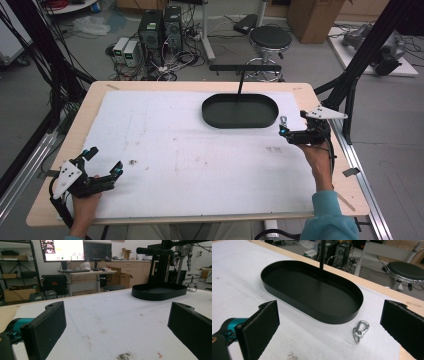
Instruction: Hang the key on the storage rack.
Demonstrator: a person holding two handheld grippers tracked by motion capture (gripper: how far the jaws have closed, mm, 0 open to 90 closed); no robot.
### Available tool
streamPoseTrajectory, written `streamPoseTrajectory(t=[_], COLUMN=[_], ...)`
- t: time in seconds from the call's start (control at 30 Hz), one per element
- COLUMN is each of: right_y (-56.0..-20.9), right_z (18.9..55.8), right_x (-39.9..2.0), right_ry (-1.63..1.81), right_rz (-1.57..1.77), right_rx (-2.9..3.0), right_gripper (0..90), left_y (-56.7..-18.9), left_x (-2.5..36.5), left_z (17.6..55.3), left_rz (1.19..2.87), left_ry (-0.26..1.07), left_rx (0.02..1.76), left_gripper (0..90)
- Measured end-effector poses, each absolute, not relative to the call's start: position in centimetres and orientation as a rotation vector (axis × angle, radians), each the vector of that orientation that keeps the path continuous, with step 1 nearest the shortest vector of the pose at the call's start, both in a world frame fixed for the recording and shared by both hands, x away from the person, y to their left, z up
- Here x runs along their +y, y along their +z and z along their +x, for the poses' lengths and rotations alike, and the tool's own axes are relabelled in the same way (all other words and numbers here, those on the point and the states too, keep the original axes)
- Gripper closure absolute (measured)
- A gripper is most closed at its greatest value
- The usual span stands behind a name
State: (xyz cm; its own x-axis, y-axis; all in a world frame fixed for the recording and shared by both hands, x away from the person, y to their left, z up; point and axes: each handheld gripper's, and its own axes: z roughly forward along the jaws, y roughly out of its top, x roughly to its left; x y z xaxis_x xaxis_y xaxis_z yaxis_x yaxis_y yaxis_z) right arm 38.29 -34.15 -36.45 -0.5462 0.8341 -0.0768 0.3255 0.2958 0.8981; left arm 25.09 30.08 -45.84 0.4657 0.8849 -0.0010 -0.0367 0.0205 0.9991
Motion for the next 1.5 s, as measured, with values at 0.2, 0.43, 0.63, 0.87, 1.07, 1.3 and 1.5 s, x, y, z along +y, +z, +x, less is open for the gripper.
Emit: streamPoseTrajectory(t=[0.2, 0.43, 0.63, 0.87, 1.07, 1.3, 1.5], right_y=[-35.5, -35.5, -35.1, -34.8, -36.0, -36.8, -37.9], right_z=[41.2, 43.0, 44.8, 46.3, 47.2, 47.8, 48.6], right_x=[-34.1, -34.3, -34.1, -33.8, -34.1, -34.4, -34.5], right_ry=[1.065, 1.052, 0.940, 0.874, 0.770, 0.703, 0.667], right_rz=[1.050, 1.090, 1.112, 1.129, 1.165, 1.208, 1.222], right_rx=[2.147, 2.210, 2.302, 2.369, 2.419, 2.431, 2.443], right_gripper=[1.4, 1.5, 2.0, 4.8, 4.8, 6.8, 7.0], left_y=[-45.8, -45.8, -45.8, -45.8, -45.8, -45.8, -45.8], left_x=[30.1, 30.1, 30.1, 30.1, 30.1, 30.1, 30.1], left_z=[25.1, 25.1, 25.1, 25.1, 25.1, 25.1, 25.1], left_rz=[1.364, 1.364, 1.364, 1.364, 1.363, 1.364, 1.363], left_ry=[0.858, 0.858, 0.858, 0.860, 0.859, 0.859, 0.860], left_rx=[0.825, 0.826, 0.826, 0.825, 0.826, 0.825, 0.825], left_gripper=[2.3, 2.2, 2.2, 2.2, 2.2, 2.2, 2.2])
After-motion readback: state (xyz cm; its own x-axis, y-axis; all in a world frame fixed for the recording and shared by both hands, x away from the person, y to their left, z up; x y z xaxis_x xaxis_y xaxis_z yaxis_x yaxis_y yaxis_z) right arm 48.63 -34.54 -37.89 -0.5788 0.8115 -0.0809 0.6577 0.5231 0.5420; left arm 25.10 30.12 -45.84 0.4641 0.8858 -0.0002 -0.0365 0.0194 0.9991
